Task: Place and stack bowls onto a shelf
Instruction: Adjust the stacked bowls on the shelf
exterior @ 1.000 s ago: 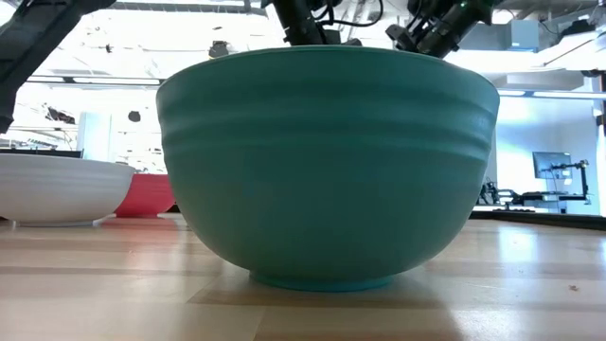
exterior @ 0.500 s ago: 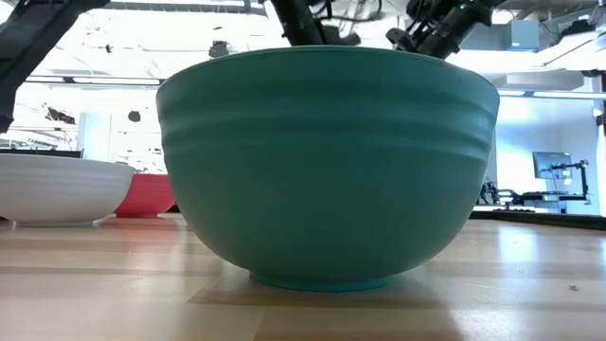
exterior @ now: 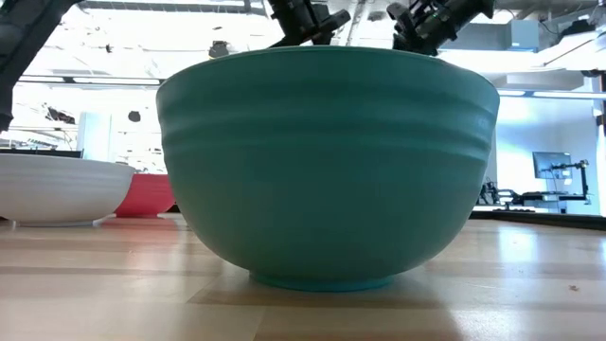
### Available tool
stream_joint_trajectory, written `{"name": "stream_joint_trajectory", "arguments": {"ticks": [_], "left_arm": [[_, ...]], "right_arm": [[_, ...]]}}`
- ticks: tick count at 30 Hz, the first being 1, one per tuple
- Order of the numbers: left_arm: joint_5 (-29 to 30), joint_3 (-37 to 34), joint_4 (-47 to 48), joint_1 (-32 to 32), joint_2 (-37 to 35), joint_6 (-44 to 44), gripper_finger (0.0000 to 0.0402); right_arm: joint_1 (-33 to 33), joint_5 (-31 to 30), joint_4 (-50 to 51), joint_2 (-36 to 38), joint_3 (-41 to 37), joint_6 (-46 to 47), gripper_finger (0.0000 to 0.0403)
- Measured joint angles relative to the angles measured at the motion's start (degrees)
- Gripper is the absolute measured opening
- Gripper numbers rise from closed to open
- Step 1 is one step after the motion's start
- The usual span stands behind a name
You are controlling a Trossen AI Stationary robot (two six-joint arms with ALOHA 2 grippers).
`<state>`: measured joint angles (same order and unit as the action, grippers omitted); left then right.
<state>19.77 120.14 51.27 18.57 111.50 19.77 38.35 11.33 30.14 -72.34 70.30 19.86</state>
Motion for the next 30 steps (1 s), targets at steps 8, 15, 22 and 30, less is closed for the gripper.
{"name": "stream_joint_trajectory", "arguments": {"ticks": [8, 15, 22, 30], "left_arm": [[0.0, 0.0, 0.8, -0.2, 0.0, 0.3, 0.0134], [-1.8, 0.0, 1.2, -0.3, 0.0, 0.9, 0.0134], [-5.6, 0.0, 3.9, -0.8, -0.5, 2.6, 0.0134], [1.2, -1.7, 9.9, -2.0, -5.6, 1.7, 0.0134]], "right_arm": [[-0.4, -2.1, 1.7, -0.5, -1.1, -0.8, 0.0087], [0.8, -2.5, 3.7, 0.4, -1.2, -0.9, 0.0076], [2.5, -2.5, 4.9, 5.1, -1.1, -0.9, 0.0074], [5.5, -4.4, 13.6, 11.0, -1.5, -3.9, 0.0074]]}}
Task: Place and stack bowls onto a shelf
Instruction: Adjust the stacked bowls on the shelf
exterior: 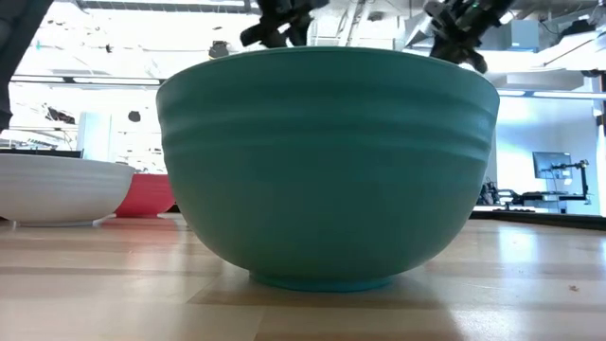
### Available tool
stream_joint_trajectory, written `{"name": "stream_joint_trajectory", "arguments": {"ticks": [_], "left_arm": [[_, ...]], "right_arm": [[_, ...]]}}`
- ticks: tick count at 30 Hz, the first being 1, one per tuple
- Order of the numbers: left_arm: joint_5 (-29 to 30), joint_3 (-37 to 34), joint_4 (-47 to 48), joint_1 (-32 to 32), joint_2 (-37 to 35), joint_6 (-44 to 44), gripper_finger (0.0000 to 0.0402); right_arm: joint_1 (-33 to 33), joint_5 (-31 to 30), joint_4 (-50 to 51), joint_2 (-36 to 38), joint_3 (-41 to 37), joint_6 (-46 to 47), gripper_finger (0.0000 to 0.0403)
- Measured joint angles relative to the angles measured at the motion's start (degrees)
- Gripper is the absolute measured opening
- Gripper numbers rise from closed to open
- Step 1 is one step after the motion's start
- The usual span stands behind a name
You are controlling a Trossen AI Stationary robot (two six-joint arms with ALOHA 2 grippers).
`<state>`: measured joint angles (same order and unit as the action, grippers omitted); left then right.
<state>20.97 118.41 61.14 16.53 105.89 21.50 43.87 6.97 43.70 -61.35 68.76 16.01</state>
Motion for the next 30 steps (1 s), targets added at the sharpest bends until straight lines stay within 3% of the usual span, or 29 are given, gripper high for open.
{"name": "stream_joint_trajectory", "arguments": {"ticks": [4, 8, 12, 30], "left_arm": [[0.2, -8.1, -3.2, -2.0, -1.6, 0.0, 0.0134], [-2.7, -18.8, -15.8, -3.6, -2.9, -1.2, 0.0134], [-2.8, -24.4, -26.8, -3.5, -3.2, -0.9, 0.0134], [-7.2, -25.2, -39.7, -0.8, 2.6, -0.3, 0.0135]], "right_arm": [[0.5, 0.1, -0.3, 3.9, -4.2, 1.0, 0.0074], [0.2, 0.2, -0.3, 7.9, -8.5, 3.5, 0.0074], [-0.6, 0.4, -0.2, 11.0, -10.4, 4.8, 0.0074], [-1.4, 0.6, 0.4, 14.3, -10.5, 6.5, 0.0074]]}}
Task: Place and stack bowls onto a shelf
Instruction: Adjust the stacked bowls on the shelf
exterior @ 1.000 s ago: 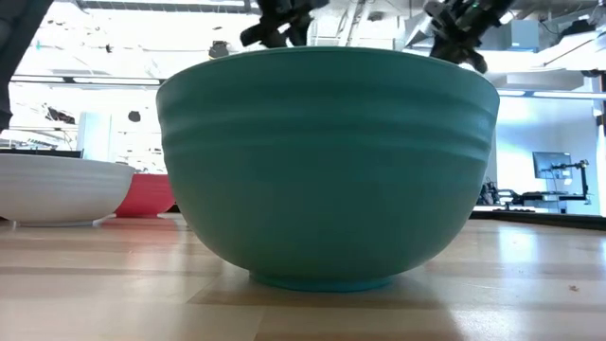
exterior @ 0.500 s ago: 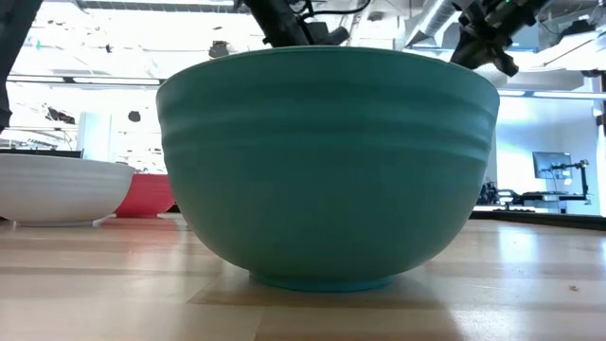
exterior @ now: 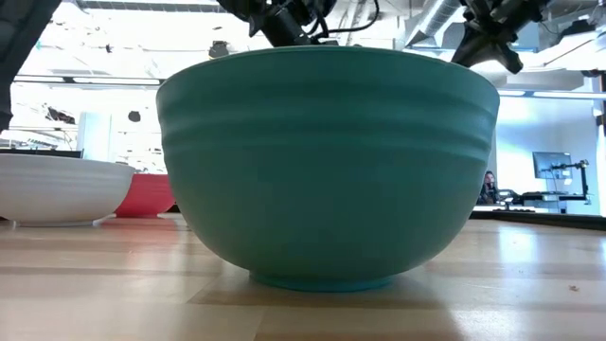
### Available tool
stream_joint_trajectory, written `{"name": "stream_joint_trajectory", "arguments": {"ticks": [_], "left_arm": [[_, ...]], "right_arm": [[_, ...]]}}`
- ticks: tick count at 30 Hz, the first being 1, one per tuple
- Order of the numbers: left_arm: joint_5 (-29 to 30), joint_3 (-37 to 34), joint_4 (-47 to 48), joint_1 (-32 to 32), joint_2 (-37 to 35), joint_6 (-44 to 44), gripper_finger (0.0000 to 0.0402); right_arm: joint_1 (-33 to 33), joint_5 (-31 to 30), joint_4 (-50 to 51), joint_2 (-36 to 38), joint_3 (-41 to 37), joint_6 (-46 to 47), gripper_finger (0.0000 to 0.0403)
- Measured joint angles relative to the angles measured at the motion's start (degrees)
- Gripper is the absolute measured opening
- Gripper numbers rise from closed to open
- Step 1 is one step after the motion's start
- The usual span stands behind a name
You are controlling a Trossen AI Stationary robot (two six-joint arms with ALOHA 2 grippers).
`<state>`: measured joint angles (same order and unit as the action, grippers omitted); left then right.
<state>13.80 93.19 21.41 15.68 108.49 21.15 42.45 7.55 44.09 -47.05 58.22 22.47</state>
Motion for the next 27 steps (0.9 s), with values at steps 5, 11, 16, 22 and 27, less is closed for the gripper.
{"name": "stream_joint_trajectory", "arguments": {"ticks": [5, 11, 16, 22, 27], "left_arm": [[-0.6, 0.0, 2.3, -0.4, -0.3, 0.5, 0.0135], [0.4, 0.0, 12.1, -2.9, -5.6, 2.6, 0.0135], [6.5, 0.0, 6.7, -4.5, -11.0, -0.3, 0.0134], [10.7, 0.1, -5.2, -2.4, -10.9, -6.7, 0.0134], [9.3, 0.1, -5.2, -1.0, -8.9, -6.6, 0.0134]], "right_arm": [[-3.6, 0.1, -4.9, -1.6, 0.0, 0.0, 0.0074], [-9.8, -2.6, -12.9, -4.1, -0.5, -4.7, 0.0074], [-13.0, -4.6, -23.0, -5.2, -5.7, -5.9, 0.0074], [-13.8, -4.7, -36.3, -6.8, -12.0, -7.8, 0.0074], [-13.8, -4.7, -38.1, -9.9, -12.7, -10.7, 0.0074]]}}
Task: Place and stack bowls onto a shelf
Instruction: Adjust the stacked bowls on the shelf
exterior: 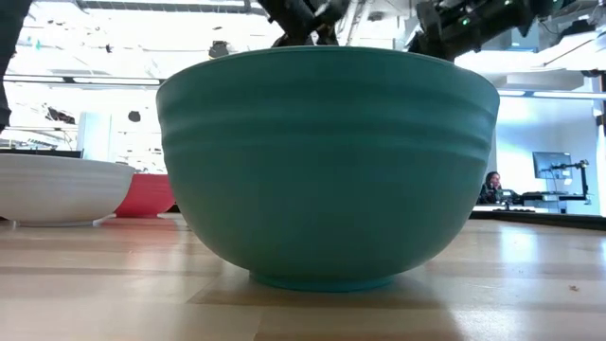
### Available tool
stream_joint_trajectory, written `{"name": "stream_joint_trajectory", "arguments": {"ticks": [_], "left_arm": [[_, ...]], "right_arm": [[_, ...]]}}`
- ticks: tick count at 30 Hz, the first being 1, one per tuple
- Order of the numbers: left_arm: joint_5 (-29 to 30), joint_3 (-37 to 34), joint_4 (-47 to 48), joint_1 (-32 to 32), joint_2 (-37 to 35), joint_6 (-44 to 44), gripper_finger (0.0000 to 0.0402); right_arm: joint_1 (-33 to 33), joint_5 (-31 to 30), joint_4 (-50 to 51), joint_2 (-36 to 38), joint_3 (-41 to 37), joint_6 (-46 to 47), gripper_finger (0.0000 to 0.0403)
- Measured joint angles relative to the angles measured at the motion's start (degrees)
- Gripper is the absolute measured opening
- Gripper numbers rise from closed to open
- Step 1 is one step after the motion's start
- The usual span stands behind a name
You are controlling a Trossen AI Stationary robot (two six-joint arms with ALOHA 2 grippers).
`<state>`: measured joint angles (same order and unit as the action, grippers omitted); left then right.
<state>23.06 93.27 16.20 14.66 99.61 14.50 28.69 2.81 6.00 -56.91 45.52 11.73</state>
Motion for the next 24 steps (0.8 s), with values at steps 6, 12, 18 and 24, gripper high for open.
{"name": "stream_joint_trajectory", "arguments": {"ticks": [6, 12, 18, 24], "left_arm": [[-0.3, -0.1, -0.1, 0.8, 0.9, 0.0, 0.0134], [0.2, -0.1, 2.8, 2.4, 0.9, 0.7, 0.0134], [-0.1, -0.1, 4.1, 3.4, 0.9, 1.7, 0.0134], [-0.4, -0.1, 3.2, 3.7, 0.9, 1.4, 0.0133]], "right_arm": [[0.0, 0.0, -0.1, -3.4, 0.0, -1.4, 0.0074], [0.0, 0.0, -0.9, -3.4, 0.0, -1.7, 0.0074], [0.0, 0.0, -1.1, -0.9, 0.0, -1.7, 0.0074], [0.3, -0.2, -0.8, 0.4, 0.0, -1.7, 0.0074]]}}
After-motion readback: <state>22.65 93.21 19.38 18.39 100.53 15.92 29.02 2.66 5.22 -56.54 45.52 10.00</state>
